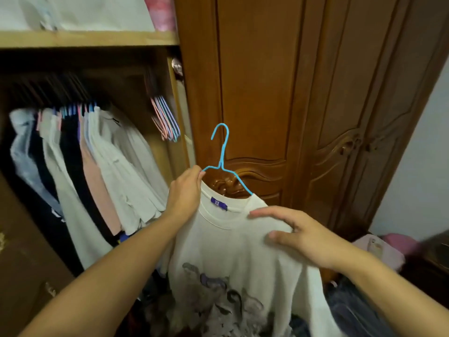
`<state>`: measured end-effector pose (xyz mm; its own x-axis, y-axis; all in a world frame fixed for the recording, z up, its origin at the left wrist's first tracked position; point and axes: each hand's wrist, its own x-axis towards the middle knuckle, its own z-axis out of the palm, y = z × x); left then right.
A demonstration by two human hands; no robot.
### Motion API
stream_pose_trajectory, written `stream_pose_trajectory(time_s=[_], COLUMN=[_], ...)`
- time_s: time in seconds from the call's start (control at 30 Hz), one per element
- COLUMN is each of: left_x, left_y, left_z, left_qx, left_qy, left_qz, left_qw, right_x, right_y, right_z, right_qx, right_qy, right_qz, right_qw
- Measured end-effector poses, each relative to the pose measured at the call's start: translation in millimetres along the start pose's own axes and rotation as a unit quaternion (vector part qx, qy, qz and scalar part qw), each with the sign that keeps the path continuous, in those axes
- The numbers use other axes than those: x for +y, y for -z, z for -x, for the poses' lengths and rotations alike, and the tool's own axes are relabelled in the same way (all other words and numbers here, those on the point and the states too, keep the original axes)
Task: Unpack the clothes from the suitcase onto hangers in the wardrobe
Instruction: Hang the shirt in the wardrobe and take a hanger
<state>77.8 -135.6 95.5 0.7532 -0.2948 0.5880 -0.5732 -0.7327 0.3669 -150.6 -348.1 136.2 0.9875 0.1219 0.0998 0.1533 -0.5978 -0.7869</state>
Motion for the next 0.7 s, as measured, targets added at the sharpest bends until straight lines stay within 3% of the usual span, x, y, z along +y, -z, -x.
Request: stream_pose_trajectory(time_s=[0.07, 0.2, 0.3, 0.4, 0.53, 0.7], left_x=[-13, -46, -82, -117, -156, -178], left_y=[7, 48, 117, 188, 246, 296], left_z=[-14, -56, -98, -125, -152, -201], left_qx=[-0.014, -0.040, 0.123, 0.246, 0.238, 0.212], left_qy=[0.012, -0.048, -0.108, -0.077, -0.029, 0.023], left_qz=[0.004, -0.017, -0.125, -0.236, -0.357, -0.367], left_qw=[1.000, 0.998, 0.979, 0.937, 0.903, 0.906], right_x=[-4, -35, -66, -77, -87, -138], right_y=[-8, -15, -36, -71, -93, -72], right_z=[-20, -62, -95, -143, -225, -320], right_qx=[0.027, 0.121, 0.119, 0.088, 0.065, 0.122], right_qy=[0.002, 0.019, 0.046, 0.086, 0.051, 0.083], right_qz=[-0.033, 0.042, 0.135, 0.170, 0.146, 0.116], right_qw=[0.999, 0.992, 0.983, 0.978, 0.986, 0.982])
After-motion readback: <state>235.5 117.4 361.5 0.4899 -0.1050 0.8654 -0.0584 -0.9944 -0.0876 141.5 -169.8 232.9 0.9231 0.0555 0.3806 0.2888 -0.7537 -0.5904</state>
